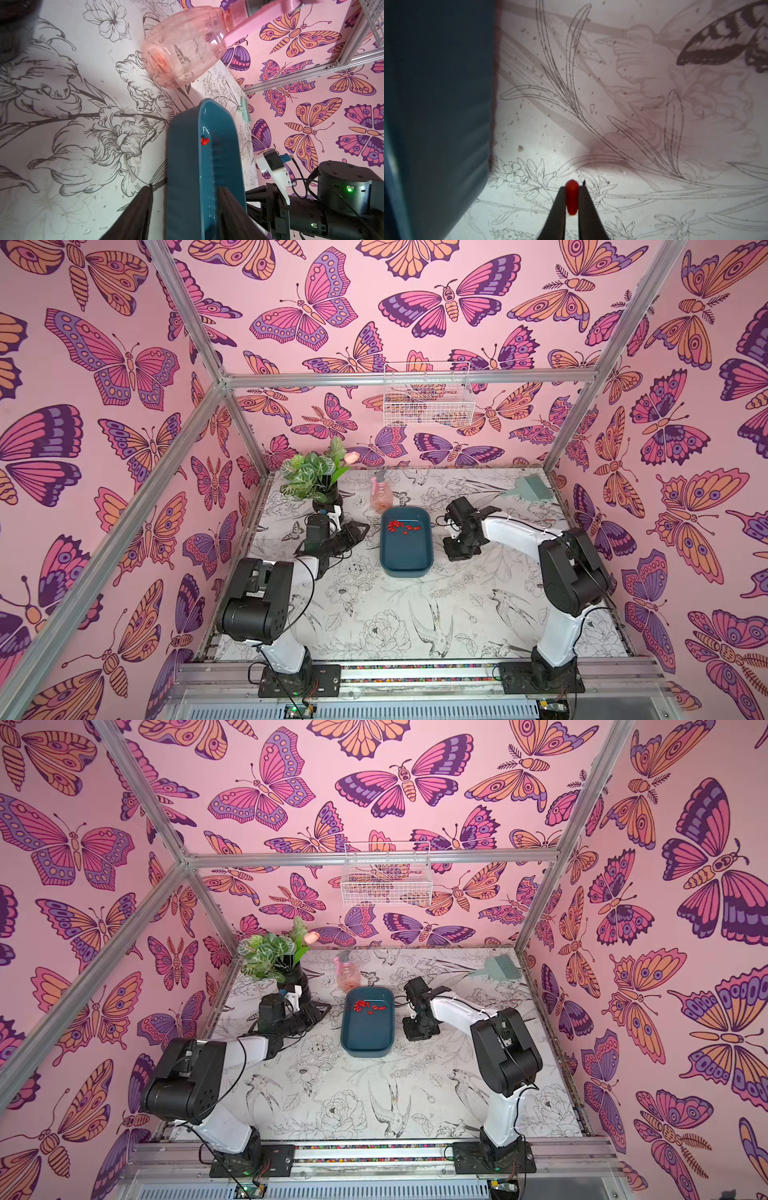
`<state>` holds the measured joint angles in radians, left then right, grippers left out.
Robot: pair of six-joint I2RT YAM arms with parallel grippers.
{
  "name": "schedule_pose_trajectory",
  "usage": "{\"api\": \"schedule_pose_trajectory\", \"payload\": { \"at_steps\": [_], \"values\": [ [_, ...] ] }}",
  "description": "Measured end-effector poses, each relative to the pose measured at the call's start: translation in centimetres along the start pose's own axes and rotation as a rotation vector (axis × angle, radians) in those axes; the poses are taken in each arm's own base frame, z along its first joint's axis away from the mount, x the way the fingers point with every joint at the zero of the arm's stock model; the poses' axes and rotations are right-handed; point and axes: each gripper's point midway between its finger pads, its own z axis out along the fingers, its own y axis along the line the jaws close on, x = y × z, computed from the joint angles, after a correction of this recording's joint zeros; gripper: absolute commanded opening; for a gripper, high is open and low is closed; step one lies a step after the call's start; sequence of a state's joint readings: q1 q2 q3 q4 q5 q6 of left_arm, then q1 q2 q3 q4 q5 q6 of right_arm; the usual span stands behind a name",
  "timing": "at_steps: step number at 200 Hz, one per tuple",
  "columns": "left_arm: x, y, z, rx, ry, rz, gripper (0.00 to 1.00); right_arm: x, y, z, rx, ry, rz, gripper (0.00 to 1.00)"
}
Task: Take the screw protection sleeves out of the storage box
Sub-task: Place the screw protection sleeve at the center of the board.
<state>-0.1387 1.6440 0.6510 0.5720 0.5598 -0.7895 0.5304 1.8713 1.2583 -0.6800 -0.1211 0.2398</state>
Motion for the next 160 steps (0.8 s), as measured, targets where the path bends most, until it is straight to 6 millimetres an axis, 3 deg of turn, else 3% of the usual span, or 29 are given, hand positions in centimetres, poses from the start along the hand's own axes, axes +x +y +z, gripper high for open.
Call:
{"api": "schedule_pose_trajectory", "payload": {
  "at_steps": [160],
  "values": [
    [0.0,0.0,0.0,0.0,0.0,0.0,0.55,0.4,0.0,1.5,0.008,0.097,0.019,0.21]
  ]
}}
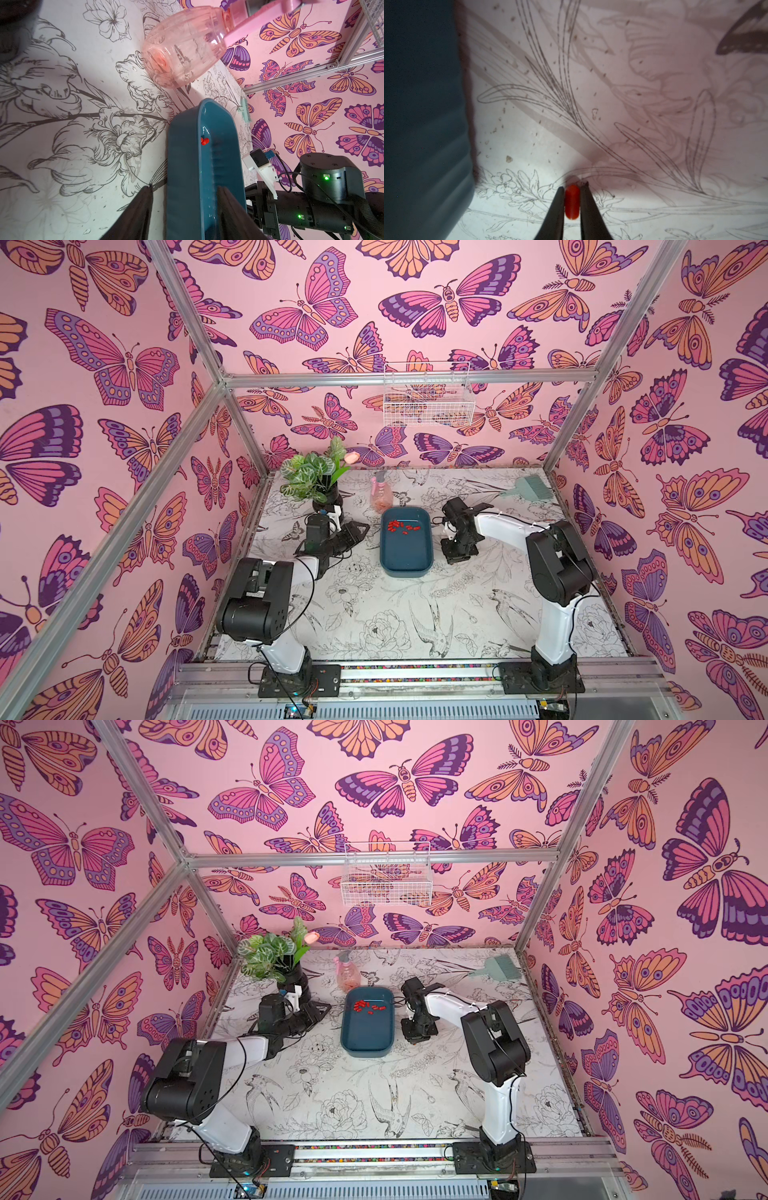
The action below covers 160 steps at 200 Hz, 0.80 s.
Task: Take the screw protection sleeves out of the storage box
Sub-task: Place the screw protection sleeve at the center of the board.
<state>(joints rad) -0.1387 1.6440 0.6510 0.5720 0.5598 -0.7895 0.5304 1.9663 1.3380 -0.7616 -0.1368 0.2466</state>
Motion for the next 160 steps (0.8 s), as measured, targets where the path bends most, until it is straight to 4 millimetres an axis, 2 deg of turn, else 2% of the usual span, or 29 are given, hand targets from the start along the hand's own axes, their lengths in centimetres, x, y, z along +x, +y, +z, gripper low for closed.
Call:
{"api": "schedule_pose_trajectory", "payload": {
  "at_steps": [34,85,105,141,160],
  "values": [
    [0.0,0.0,0.0,0.0,0.0,0.0,0.55,0.1,0.0,0.0,-0.003,0.003,0.001,0.29],
    [0.1,-0.1,0.1,0.0,0.001,0.004,0.55,0.3,0.0,-0.5,-0.005,-0.01,0.014,0.34],
    [0.4,-0.2,0.2,0.002,0.008,0.011,0.55,-0.1,0.3,-2.5,-0.016,-0.069,0.011,0.35],
    [0.9,-0.3,0.4,-0.005,0.023,0.025,0.56,-2.7,1.7,-8.2,-0.062,-0.284,-0.006,0.34],
    [1.1,-0.3,0.5,-0.007,0.03,0.027,0.55,-3.8,2.8,-10.2,-0.088,-0.368,-0.029,0.33]
  ]
}}
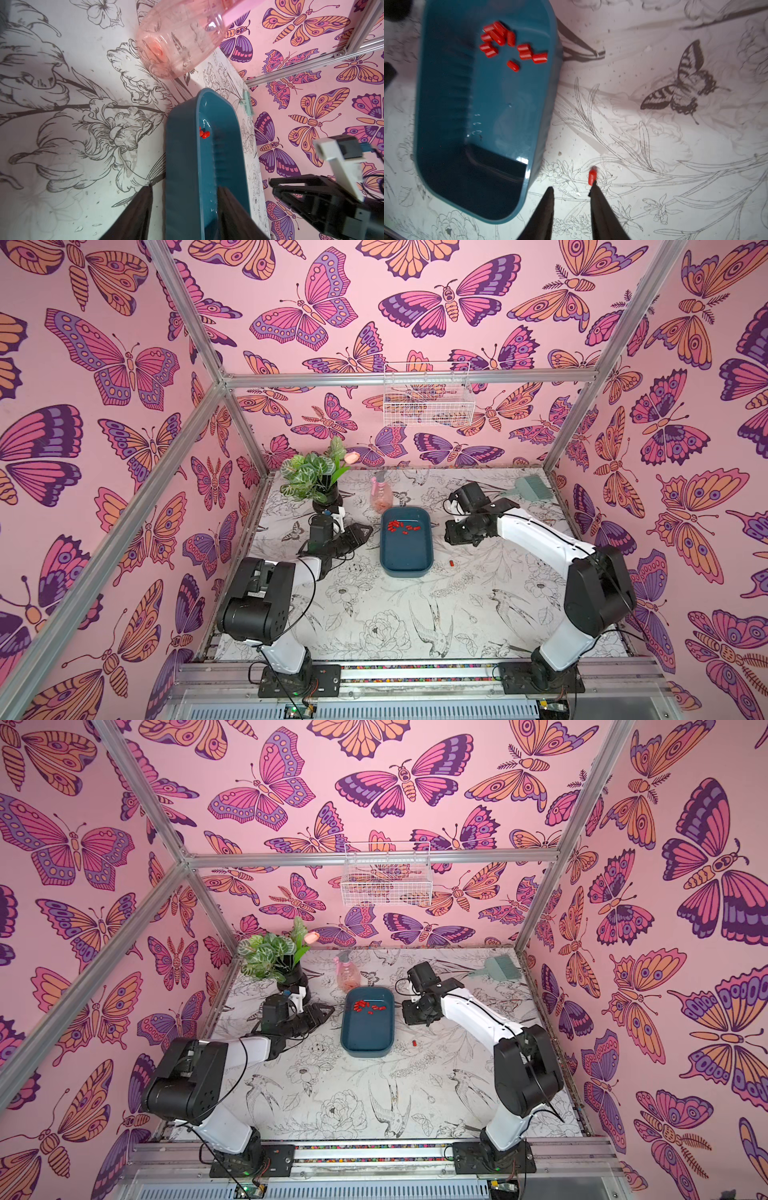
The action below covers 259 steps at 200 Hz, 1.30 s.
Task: Take the screw protection sleeves out of the storage box
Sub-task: Place the screw protection sleeve at the center of the board, then pick up the screw protection sleeve from the storage box.
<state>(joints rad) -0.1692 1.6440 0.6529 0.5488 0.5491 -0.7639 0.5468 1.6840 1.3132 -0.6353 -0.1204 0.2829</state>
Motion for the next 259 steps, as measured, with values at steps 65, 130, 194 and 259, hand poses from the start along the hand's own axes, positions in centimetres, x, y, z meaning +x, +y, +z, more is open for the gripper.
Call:
{"api": "schedule_pose_trajectory", "payload": {
  "at_steps": [65,130,194,259],
  "values": [
    [-0.1,-0.1,0.1,-0.001,-0.002,0.007,0.55,-5.7,7.8,1.4,-0.082,-0.098,-0.18,0.28],
    [-0.1,-0.2,0.1,0.001,-0.002,0.021,0.55,-5.6,7.6,8.4,-0.054,-0.02,-0.184,0.26],
    [0.1,-1.1,0.5,0.009,0.006,0.048,0.55,-5.8,8.0,11.2,-0.05,0.003,-0.199,0.26],
    [0.4,-2.2,1.1,0.011,0.027,0.077,0.56,-5.0,7.6,13.6,-0.041,0.045,-0.197,0.28]
  ]
}}
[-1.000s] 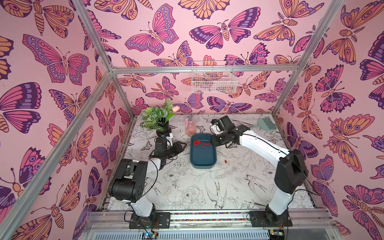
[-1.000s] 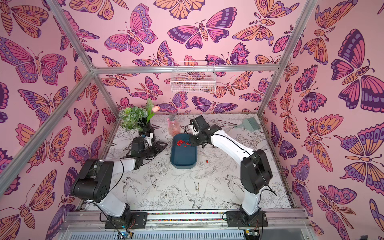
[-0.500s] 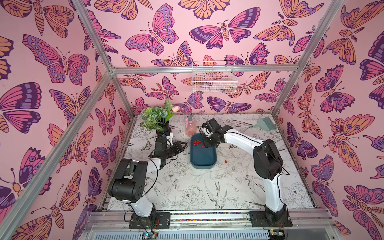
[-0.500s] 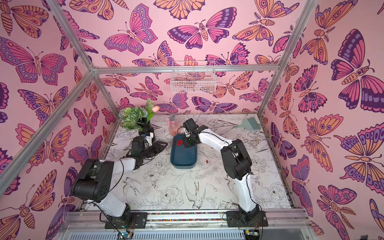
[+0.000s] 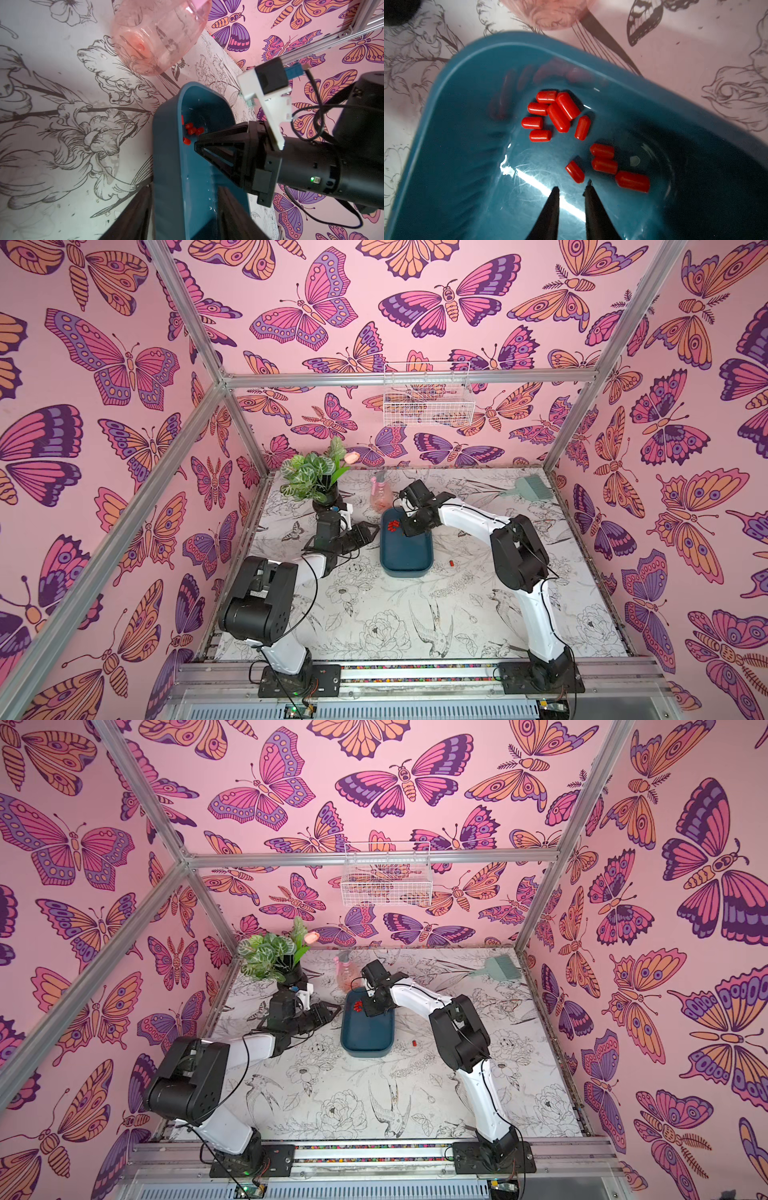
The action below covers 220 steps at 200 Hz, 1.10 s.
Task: Take the screw protection sleeves out of the storage box
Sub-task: Pick up the screw protection sleeve from the storage box.
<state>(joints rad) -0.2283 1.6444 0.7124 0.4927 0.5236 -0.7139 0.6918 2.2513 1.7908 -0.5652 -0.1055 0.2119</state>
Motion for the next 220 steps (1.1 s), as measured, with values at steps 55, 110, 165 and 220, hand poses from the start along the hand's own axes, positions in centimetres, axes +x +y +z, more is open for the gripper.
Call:
{"api": "schedule_pose_trajectory", "payload": {
  "at_steps": [55,110,165,220],
  "values": [
    [-0.1,-0.5,0.2,0.005,0.005,0.019,0.55,-0.4,0.2,0.6,-0.002,0.0,-0.004,0.3],
    [0.1,-0.5,0.3,-0.006,0.015,0.026,0.55,0.0,0.0,1.8,0.003,0.023,-0.001,0.34],
    [0.3,-0.3,0.4,-0.02,0.02,0.025,0.55,-0.3,0.1,2.0,0.003,0.025,-0.001,0.33],
    [0.3,-0.4,0.4,-0.018,0.021,0.031,0.55,-0.8,0.2,2.3,0.002,0.019,-0.002,0.27]
  ]
}}
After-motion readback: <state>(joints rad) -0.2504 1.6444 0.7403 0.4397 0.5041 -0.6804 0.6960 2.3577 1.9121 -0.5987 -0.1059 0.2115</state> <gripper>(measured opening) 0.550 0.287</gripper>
